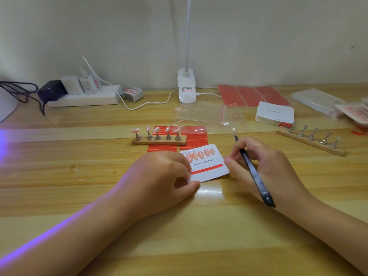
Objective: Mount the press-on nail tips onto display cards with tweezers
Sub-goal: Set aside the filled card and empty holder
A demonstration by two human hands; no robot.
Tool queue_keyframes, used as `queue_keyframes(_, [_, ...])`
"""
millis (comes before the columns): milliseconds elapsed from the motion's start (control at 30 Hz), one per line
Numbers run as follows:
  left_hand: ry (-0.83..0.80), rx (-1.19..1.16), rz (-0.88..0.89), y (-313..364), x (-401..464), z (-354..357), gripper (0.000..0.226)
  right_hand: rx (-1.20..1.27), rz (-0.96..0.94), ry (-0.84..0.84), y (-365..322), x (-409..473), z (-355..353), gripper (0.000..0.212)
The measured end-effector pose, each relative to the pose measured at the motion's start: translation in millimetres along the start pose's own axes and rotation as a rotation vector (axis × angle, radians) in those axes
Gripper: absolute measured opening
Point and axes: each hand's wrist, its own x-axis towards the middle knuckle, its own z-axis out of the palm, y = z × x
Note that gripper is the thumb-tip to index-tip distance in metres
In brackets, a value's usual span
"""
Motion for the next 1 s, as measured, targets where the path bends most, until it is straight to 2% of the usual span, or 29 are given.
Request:
queue_keyframes(133, [0.026,0.008,0.033,-1.4,-0.6,3.0,0.019,0.201,0.134,-0.01,2.5,4.3,0.4,0.023])
queue_keyframes(267, [0.047,-0.024,0.039,-0.5,-0.2,8.3,0.026,0.323,0.171,-0.03,0.0,8.4,3.3,0.031])
queue_keyframes(400, [0.097,-0.095,0.018,-3.2,2.1,11.6,0.028,0.422,0.162,-0.041,-4.1,5.2,7.7,0.029])
queue_keyframes(467, [0.185,-0.227,-0.095,-2.3,4.7,10.6,0.025,0.499,0.155,0.01,-7.3,4.2,6.5,0.03])
queue_keyframes(567, [0.319,-0.526,-0.403,2.4,9.6,8.7,0.042,0.563,0.142,0.062,-12.1,3.7,5.3,0.031])
queue_keyframes(667, [0.266,-0.832,-0.597,9.0,14.6,7.4,0.057,0.604,0.109,0.068,-18.2,1.6,9.3,0.032])
queue_keyframes(733, [0.184,-0.925,-0.613,14.7,16.3,7.7,0.061,0.584,0.066,0.058,-22.3,0.2,12.8,0.032])
queue_keyframes(933, [0.098,-1.033,-0.595,19.8,14.8,6.5,0.017,0.537,0.061,0.034,-24.1,-2.6,14.9,0.028])
queue_keyframes(1000, [0.04,-1.074,-0.604,17.3,13.9,4.9,0.012,0.57,0.097,0.03,-23.7,-2.1,14.6,0.029])
